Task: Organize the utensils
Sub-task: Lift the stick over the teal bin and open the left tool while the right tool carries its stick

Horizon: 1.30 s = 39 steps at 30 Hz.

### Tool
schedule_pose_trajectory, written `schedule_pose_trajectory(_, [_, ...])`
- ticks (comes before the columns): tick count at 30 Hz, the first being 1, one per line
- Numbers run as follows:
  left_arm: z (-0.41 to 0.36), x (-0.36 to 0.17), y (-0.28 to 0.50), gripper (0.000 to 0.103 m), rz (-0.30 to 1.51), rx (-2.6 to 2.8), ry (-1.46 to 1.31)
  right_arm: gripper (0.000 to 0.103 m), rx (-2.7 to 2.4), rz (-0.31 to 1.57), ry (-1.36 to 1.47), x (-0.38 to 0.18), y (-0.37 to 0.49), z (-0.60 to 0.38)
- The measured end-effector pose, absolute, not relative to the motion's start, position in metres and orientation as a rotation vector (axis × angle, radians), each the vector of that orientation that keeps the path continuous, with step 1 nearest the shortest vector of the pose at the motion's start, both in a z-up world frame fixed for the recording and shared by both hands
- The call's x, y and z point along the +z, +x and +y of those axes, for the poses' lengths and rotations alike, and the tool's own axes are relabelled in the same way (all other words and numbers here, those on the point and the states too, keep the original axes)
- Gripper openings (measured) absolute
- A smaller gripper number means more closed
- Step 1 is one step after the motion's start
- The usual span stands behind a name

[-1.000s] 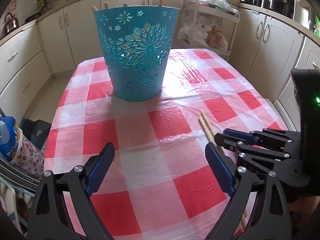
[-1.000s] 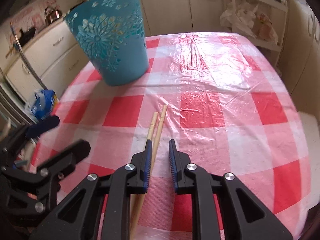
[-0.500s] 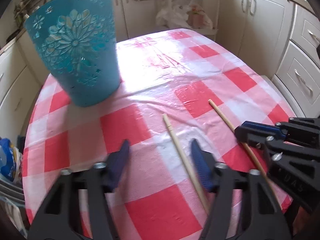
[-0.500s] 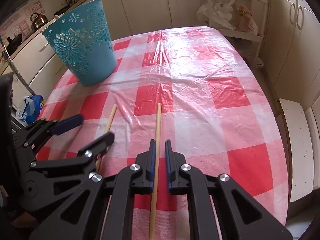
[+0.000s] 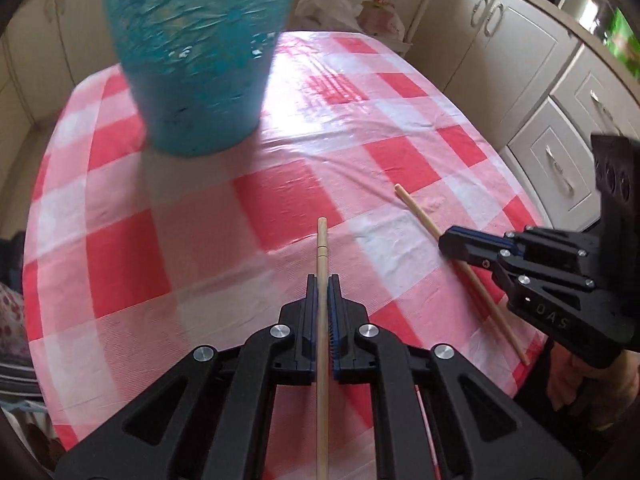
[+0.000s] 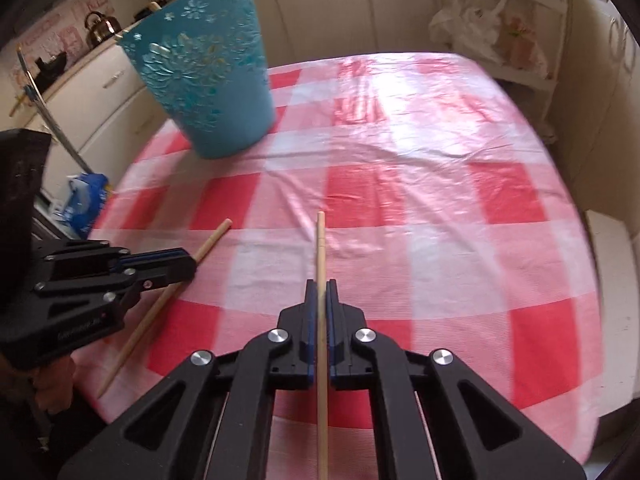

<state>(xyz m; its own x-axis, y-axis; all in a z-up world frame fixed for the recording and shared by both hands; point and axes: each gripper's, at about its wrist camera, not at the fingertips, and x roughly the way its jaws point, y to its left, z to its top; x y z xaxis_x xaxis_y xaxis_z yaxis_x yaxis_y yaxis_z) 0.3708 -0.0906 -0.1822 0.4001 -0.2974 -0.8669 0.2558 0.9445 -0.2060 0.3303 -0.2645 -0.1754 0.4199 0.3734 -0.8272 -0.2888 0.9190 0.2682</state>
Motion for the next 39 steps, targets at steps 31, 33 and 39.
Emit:
schedule_pose_trajectory(31, [-0.006,0.055,0.414,0.004,0.19,-0.179,-0.239,0.005,0.478,0.792,0.597,-0.138,0.335,-0.309])
schedule_pose_trajectory(33, [-0.007,0.057,0.431,0.004,0.165,-0.147,-0.253,0.005,0.474,0.771,0.609,-0.135,0.336,-0.311])
schedule_pose_trajectory(39, [-0.017,0.046,0.473,0.005,0.14,-0.064,-0.243,0.005,0.486,0.752,0.623,-0.13,0.34,-0.311])
